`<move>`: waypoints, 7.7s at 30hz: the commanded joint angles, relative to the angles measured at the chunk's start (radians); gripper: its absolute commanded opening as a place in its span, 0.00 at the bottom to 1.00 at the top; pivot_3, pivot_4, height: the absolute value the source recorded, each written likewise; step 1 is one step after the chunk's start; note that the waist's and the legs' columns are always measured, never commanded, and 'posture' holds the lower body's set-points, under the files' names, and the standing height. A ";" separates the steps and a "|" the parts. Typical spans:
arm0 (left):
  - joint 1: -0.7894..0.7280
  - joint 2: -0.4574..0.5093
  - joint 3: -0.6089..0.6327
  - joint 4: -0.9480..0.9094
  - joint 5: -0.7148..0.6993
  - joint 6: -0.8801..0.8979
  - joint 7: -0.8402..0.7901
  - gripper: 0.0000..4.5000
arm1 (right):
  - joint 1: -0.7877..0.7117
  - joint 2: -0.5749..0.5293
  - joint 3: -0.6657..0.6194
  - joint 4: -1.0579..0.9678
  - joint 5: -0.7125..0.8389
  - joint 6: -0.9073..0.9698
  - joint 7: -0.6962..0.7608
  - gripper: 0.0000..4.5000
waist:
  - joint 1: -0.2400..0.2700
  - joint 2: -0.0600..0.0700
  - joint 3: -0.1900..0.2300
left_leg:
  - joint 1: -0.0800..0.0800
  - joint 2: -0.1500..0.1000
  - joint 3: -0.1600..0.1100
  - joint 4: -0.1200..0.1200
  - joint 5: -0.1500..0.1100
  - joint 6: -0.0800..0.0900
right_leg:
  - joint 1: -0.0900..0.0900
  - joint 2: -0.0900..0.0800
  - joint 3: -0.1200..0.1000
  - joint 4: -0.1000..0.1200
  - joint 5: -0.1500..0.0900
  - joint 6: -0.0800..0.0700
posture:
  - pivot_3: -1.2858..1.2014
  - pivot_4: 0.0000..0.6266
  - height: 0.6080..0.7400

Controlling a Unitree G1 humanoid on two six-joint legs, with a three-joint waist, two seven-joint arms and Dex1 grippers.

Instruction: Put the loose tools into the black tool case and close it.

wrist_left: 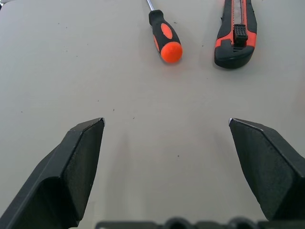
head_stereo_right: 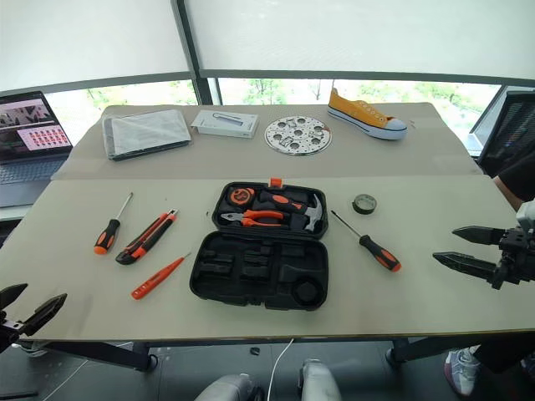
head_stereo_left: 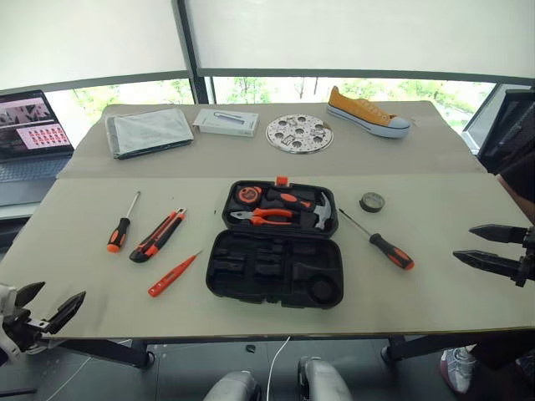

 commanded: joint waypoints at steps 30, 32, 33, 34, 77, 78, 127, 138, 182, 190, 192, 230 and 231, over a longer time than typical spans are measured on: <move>-0.899 0.136 -0.558 0.530 0.187 0.460 0.293 0.85 | -0.117 0.149 0.152 -0.833 0.280 0.267 -0.329 1.00 | -0.002 -0.002 0.000 | -0.001 0.000 -0.001 0.003 0.002 -0.003 | -0.003 0.002 -0.002 0.000 0.002 -0.003 | 0.52 0.24 0.98; -0.895 0.133 -0.542 0.532 0.179 0.478 0.289 0.69 | -0.113 0.148 0.156 -0.832 0.271 0.260 -0.329 1.00 | -0.002 -0.002 0.000 | 0.000 0.000 -0.001 0.003 0.002 -0.003 | -0.003 0.002 -0.002 0.001 0.002 -0.004 | 0.52 0.24 0.98; -0.890 0.135 -0.541 0.533 0.182 0.473 0.285 0.62 | -0.113 0.147 0.158 -0.829 0.268 0.256 -0.329 1.00 | -0.001 -0.002 0.000 | 0.000 0.000 0.000 0.004 0.002 -0.003 | -0.002 0.002 -0.002 0.001 0.002 -0.004 | 0.52 0.24 0.98; -0.885 0.138 -0.543 0.535 0.187 0.467 0.283 0.52 | -0.114 0.147 0.159 -0.827 0.266 0.254 -0.328 1.00 | -0.001 -0.002 0.000 | 0.000 0.000 -0.001 0.004 0.002 -0.003 | -0.002 0.002 -0.002 0.001 0.003 -0.004 | 0.52 0.24 0.98; -1.250 -0.051 -1.119 0.391 0.459 -0.282 -0.497 0.19 | 0.124 0.097 0.104 -0.899 0.214 0.268 -0.357 1.00 | 0.008 -0.008 0.003 | -0.011 0.000 -0.002 0.017 0.005 0.007 | -0.004 0.001 -0.002 0.000 0.007 -0.002 | 0.52 0.24 0.98; -1.253 -0.057 -1.120 0.395 0.457 -0.271 -0.500 0.19 | 0.124 0.101 0.108 -0.903 0.218 0.270 -0.360 1.00 | 0.010 -0.008 0.003 | -0.011 0.000 -0.002 0.017 0.005 0.007 | -0.004 0.001 -0.002 0.000 0.007 -0.002 | 0.52 0.24 0.98; -1.328 -0.198 -1.148 0.670 0.582 -0.523 -0.451 0.01 | 0.127 0.170 0.123 -0.907 0.205 0.268 -0.436 1.00 | 0.026 -0.008 0.001 | -0.011 0.000 -0.002 0.019 0.005 0.008 | -0.003 0.001 -0.002 0.000 0.007 -0.002 | 0.52 0.24 0.98; -1.347 -0.170 -0.978 0.382 0.243 0.012 -0.602 0.01 | 0.205 0.180 0.049 -0.827 0.131 0.269 -0.496 1.00 | 0.021 -0.008 0.001 | -0.016 -0.001 -0.003 0.024 0.004 0.010 | -0.006 0.001 -0.004 0.001 0.008 -0.001 | 0.52 0.24 0.98; -0.957 0.259 -0.776 -0.094 -0.078 0.289 -0.606 1.00 | -0.066 0.253 0.133 -0.596 0.089 0.221 -0.463 0.23 | -0.020 -0.001 0.002 | -0.005 0.004 0.001 0.015 0.004 0.007 | -0.003 0.008 0.000 0.000 0.008 -0.003 | 0.52 0.24 0.98; -0.871 0.308 -0.720 -0.150 -0.080 0.271 -0.586 1.00 | -0.307 0.305 0.618 -0.621 -0.126 0.072 -0.272 0.23 | -0.020 -0.002 0.003 | -0.006 0.009 0.001 0.015 0.002 0.004 | -0.003 0.013 -0.001 0.000 0.007 -0.007 | 0.52 0.24 0.98; -0.852 0.314 -0.705 -0.168 -0.089 0.276 -0.572 1.00 | -0.345 0.333 0.689 -0.571 -0.193 0.021 -0.257 0.23 | -0.017 -0.002 0.003 | -0.006 0.008 0.001 0.016 0.002 0.004 | -0.004 0.013 -0.001 0.000 0.007 -0.007 | 0.52 0.24 0.98; -0.850 0.300 -0.698 -0.155 -0.095 0.259 -0.488 1.00 | -0.465 0.511 0.688 -0.495 -0.201 0.190 -0.317 0.88 | -0.017 -0.002 0.003 | -0.008 0.008 0.001 0.015 0.002 0.003 | -0.008 0.014 -0.002 0.000 0.008 -0.010 | 0.52 0.24 0.98; -0.851 0.299 -0.700 -0.154 -0.094 0.258 -0.489 1.00 | -0.467 0.520 0.691 -0.489 -0.203 0.197 -0.325 0.84 | -0.017 -0.002 0.003 | -0.009 0.008 0.001 0.015 0.002 0.003 | -0.008 0.014 -0.002 0.000 0.008 -0.010 | 0.52 0.24 0.98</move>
